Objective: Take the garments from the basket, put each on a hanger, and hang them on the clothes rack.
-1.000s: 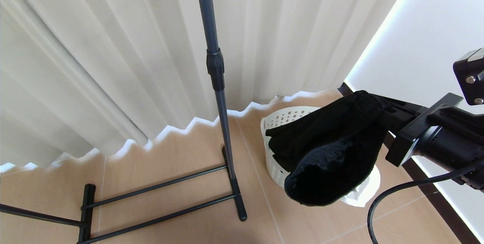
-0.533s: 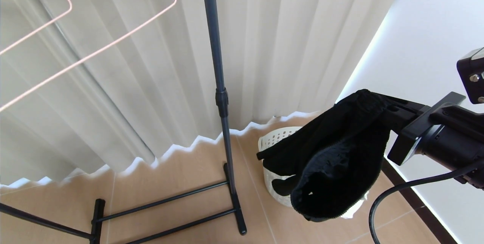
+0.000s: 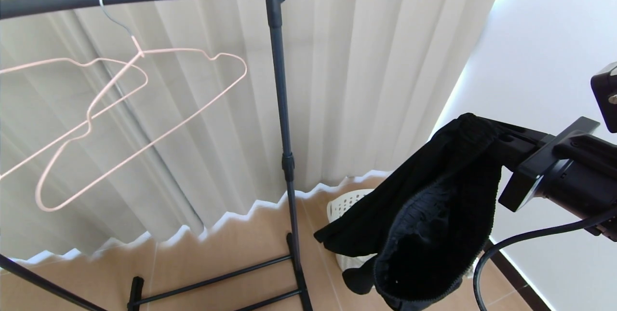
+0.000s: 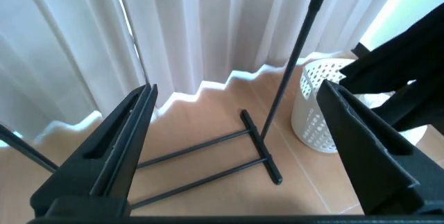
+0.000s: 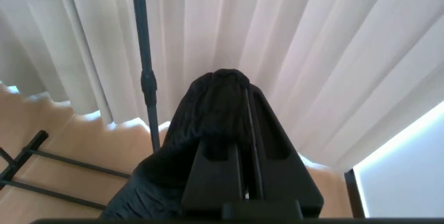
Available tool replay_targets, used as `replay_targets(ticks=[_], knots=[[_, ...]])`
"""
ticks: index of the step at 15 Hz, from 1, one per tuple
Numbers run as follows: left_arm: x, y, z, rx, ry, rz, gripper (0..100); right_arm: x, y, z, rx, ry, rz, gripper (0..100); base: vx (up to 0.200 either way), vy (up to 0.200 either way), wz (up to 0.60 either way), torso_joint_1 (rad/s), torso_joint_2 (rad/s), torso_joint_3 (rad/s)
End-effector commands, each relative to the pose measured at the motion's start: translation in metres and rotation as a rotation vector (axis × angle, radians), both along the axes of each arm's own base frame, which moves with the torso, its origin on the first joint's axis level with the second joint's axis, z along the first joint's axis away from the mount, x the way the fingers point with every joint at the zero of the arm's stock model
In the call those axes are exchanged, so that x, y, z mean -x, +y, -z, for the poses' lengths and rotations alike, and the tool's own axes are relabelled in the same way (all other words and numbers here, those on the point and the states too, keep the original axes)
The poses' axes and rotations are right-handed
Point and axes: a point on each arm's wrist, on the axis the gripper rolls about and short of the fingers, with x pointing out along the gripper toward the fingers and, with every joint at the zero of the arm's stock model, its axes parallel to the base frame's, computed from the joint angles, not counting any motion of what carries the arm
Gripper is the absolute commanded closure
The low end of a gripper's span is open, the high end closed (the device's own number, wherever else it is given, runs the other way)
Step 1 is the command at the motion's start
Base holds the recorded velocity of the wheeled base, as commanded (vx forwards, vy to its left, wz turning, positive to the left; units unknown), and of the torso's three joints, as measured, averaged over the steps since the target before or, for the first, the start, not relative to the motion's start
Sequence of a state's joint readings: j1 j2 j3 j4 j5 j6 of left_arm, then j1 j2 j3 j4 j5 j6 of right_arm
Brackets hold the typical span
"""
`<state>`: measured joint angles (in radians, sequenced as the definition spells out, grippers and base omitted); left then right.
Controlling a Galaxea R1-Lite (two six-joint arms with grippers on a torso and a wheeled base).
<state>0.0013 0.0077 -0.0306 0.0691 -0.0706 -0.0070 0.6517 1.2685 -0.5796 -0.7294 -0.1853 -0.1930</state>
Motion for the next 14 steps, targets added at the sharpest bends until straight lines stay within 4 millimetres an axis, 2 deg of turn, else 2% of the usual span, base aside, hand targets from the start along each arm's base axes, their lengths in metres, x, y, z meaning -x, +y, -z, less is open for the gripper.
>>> replay_targets(ticks=[1, 5, 8, 14], knots=[[-0.0001, 0.0000, -0.0001, 0.001, 0.001, 0.000, 0, 0.0003, -0.0002, 0.0000, 0.000, -0.001, 0.000, 100, 0.000, 0.000, 0.00, 0.212, -0.55, -0.144], [-0.0001, 0.0000, -0.0001, 0.001, 0.001, 0.000, 0, 0.0007, -0.0005, 0.0003, 0.001, 0.000, 0.000, 100, 0.000, 0.000, 0.00, 0.235, -0.58, -0.152], [-0.0001, 0.0000, -0.0001, 0.001, 0.001, 0.000, 0, 0.0008, -0.0005, 0.0007, 0.003, 0.001, -0.001, 100, 0.000, 0.000, 0.00, 0.250, -0.58, -0.276], [-0.0001, 0.0000, -0.0001, 0.001, 0.001, 0.000, 0, 0.0012, -0.0009, 0.0017, 0.017, -0.003, 0.001, 100, 0.000, 0.000, 0.00, 0.174, -0.40, -0.218]])
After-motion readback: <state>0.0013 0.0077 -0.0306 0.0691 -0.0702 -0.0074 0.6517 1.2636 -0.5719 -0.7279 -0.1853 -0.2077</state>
